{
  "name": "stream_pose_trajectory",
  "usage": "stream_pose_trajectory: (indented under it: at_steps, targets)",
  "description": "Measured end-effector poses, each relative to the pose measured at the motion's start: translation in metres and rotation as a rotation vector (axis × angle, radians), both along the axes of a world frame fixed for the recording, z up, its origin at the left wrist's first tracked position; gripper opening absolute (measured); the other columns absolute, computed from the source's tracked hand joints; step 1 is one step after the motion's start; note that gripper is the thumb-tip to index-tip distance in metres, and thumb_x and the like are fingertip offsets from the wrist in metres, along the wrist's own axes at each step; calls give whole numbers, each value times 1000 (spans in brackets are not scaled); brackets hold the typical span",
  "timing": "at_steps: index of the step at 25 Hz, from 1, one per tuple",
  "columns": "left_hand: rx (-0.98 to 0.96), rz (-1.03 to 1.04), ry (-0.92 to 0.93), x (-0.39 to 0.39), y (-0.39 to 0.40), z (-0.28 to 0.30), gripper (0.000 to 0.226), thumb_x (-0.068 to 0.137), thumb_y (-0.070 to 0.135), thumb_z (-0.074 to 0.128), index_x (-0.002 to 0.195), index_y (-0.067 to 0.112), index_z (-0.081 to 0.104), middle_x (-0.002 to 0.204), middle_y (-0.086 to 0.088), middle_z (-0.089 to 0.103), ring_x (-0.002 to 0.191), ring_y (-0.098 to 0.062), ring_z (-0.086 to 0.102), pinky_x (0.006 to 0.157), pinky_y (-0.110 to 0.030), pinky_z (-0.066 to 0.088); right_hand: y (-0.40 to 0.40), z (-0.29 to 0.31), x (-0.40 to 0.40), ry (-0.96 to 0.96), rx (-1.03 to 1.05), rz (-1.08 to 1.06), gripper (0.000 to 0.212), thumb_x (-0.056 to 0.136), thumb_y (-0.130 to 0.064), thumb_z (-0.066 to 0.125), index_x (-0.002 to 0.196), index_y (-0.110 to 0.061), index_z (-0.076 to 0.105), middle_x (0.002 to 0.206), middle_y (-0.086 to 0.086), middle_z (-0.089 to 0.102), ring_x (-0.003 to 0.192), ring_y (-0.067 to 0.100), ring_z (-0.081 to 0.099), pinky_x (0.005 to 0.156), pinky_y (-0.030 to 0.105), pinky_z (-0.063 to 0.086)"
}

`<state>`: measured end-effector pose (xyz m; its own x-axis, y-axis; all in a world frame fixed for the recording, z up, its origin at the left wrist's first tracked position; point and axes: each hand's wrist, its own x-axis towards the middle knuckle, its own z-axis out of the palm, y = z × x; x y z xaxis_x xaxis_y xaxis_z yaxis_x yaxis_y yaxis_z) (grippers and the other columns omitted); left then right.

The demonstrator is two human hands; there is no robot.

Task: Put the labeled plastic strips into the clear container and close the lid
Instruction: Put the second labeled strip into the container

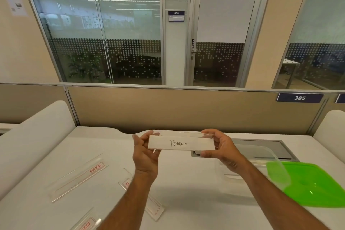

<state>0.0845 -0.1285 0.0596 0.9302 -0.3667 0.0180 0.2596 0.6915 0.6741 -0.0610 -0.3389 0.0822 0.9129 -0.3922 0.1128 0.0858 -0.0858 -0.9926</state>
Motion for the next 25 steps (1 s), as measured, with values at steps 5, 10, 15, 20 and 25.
stream_pose_trajectory:
  at_steps: [5, 10, 15, 20, 25]
  targets:
    - [220, -38, -315, 4, 4, -3, 35, 76, 25, 70, 99, -1, 65, 97, -5, 70, 94, -24, 66, 68, -29, 55, -11, 6, -9, 4, -88, -37, 74, 49, 8, 91, 110, -26, 66, 112, 6, 70, 99, 20, 69, 82, 34, 59]
    - [312, -95, -411, 2, 0, -5, 35, 71, 18, 74, 101, 4, 66, 100, -5, 71, 94, -25, 67, 69, -27, 55, -16, 6, -15, -7, -139, -73, 74, 51, 12, 88, 111, -25, 64, 115, 7, 68, 101, 21, 67, 85, 34, 58]
    - [409, -140, -466, -2, -11, 3, 29, 75, 8, 76, 102, 1, 67, 106, -14, 70, 96, -27, 67, 68, -25, 54, -32, 6, -29, 48, -234, -105, 73, 48, 4, 93, 107, -28, 63, 112, 3, 69, 99, 19, 68, 85, 31, 57]
    - [672, -315, -636, -13, -42, 7, 25, 81, 4, 76, 105, 6, 71, 106, -13, 72, 96, -26, 69, 72, -27, 55, -67, 8, -61, 193, -395, -159, 69, 41, -12, 96, 97, -36, 62, 98, -8, 70, 90, 18, 68, 69, 26, 58]
    - [855, -371, -771, -37, -94, 7, 32, 78, 8, 79, 108, 7, 71, 109, -10, 72, 99, -25, 68, 84, -34, 57, -106, 11, -98, 330, -542, -229, 68, 40, -21, 96, 95, -37, 59, 98, -7, 68, 90, 27, 64, 80, 40, 56]
